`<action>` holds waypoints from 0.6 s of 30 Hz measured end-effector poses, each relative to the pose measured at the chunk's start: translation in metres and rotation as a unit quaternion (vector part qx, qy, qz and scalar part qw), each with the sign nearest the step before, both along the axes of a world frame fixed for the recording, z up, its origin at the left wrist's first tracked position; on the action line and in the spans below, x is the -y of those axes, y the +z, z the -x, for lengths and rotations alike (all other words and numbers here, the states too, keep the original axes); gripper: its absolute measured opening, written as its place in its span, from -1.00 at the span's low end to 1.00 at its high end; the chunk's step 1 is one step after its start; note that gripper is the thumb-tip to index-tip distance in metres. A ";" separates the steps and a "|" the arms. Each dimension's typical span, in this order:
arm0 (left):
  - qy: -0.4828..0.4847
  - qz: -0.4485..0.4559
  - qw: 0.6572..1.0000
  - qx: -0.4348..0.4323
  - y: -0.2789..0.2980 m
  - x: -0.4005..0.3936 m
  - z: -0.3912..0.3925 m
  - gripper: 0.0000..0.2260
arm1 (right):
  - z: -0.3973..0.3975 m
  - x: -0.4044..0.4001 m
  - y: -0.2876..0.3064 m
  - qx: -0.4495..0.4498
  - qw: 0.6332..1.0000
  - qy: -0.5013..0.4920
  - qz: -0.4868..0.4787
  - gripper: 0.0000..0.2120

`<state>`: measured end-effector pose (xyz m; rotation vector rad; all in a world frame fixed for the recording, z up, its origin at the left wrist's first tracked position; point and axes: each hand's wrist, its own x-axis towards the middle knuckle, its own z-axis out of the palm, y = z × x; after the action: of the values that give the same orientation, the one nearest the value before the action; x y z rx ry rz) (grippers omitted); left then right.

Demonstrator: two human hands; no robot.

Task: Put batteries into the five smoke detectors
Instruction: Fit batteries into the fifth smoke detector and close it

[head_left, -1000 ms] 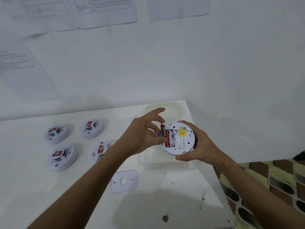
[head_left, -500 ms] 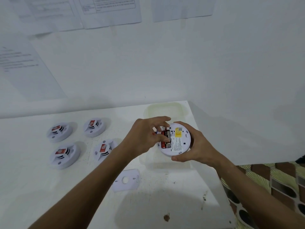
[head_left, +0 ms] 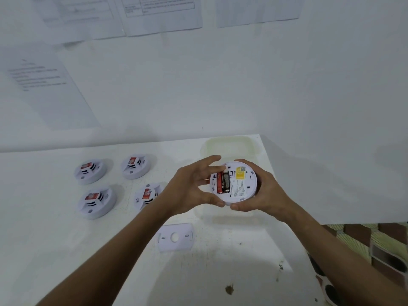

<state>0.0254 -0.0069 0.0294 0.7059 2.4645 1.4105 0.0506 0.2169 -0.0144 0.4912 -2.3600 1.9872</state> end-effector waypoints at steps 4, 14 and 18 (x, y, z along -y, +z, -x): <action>0.009 0.008 1.000 -0.001 -0.001 0.007 -0.001 -0.13 | 0.002 0.007 0.001 -0.001 1.000 0.013 -0.009 -0.23; 0.017 0.057 0.996 -0.063 0.002 0.018 -0.010 -0.23 | 0.005 0.017 -0.001 0.016 1.000 0.018 -0.003 -0.22; 0.022 0.078 0.994 -0.073 0.003 0.029 -0.010 -0.28 | 0.004 0.024 -0.002 0.018 0.999 0.029 -0.019 -0.19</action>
<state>0.0350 -0.0360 0.0322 0.7506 2.6820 1.2040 0.0465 0.1926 -0.0166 0.5356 -2.4357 1.9943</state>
